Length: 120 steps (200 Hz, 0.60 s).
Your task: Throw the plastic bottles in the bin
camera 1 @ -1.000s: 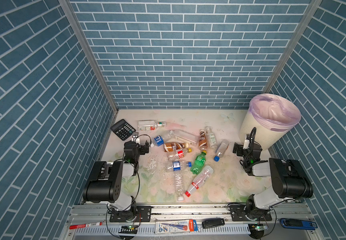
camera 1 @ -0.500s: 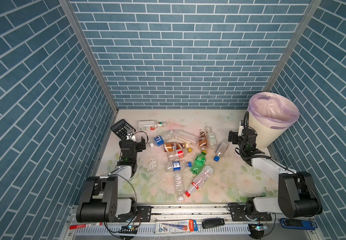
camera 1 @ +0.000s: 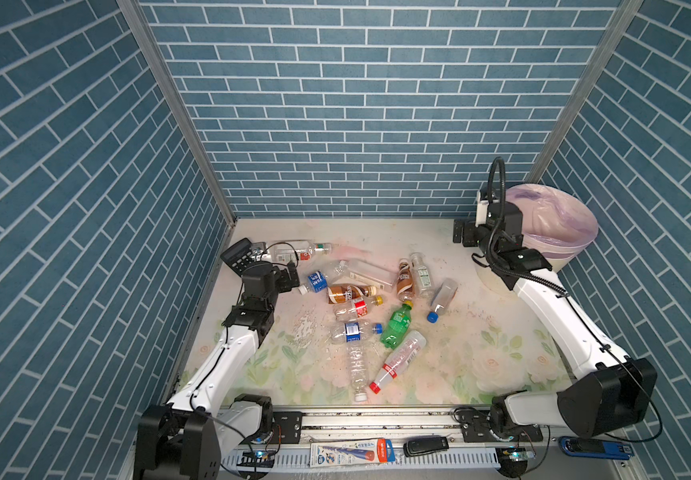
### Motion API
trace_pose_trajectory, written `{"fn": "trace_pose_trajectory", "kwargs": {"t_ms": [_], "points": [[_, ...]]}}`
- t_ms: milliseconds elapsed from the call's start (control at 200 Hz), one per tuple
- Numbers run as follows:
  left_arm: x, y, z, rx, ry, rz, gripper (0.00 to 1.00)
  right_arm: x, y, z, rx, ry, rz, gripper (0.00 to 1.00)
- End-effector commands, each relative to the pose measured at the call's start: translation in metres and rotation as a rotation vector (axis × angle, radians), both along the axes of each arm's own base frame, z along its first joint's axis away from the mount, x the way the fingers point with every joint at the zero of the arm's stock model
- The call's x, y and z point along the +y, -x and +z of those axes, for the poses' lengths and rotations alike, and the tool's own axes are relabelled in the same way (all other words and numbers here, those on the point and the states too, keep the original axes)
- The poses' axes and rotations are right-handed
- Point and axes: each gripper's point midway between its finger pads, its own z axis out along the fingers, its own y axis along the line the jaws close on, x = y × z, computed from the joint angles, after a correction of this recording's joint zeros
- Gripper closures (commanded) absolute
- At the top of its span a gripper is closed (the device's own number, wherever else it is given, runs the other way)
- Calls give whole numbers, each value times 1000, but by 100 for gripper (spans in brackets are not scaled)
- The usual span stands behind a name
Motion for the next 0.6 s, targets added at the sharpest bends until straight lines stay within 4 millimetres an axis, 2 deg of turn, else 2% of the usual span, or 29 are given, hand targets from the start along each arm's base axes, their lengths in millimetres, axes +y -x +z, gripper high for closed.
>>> {"fn": "trace_pose_trajectory", "kwargs": {"t_ms": [0,90,205,415,505,595], "points": [[-49,10,40,-43,-110,-141,1,-16,7,-1,157,88,-66,1],[-88,5,62,-61,-151,-235,1,-27,-1,11,190,99,-104,2],[-138,-12,77,-65,-185,-367,1,-47,-13,15,237,65,-148,6],[-223,-39,94,-129,-337,-574,1,-90,-32,0,394,10,-213,13],[-252,-49,99,-146,-372,-647,1,-90,-38,-8,446,-12,-174,17],[-271,-57,98,-140,-366,-694,1,-85,-45,-16,480,-23,-137,21]]}}
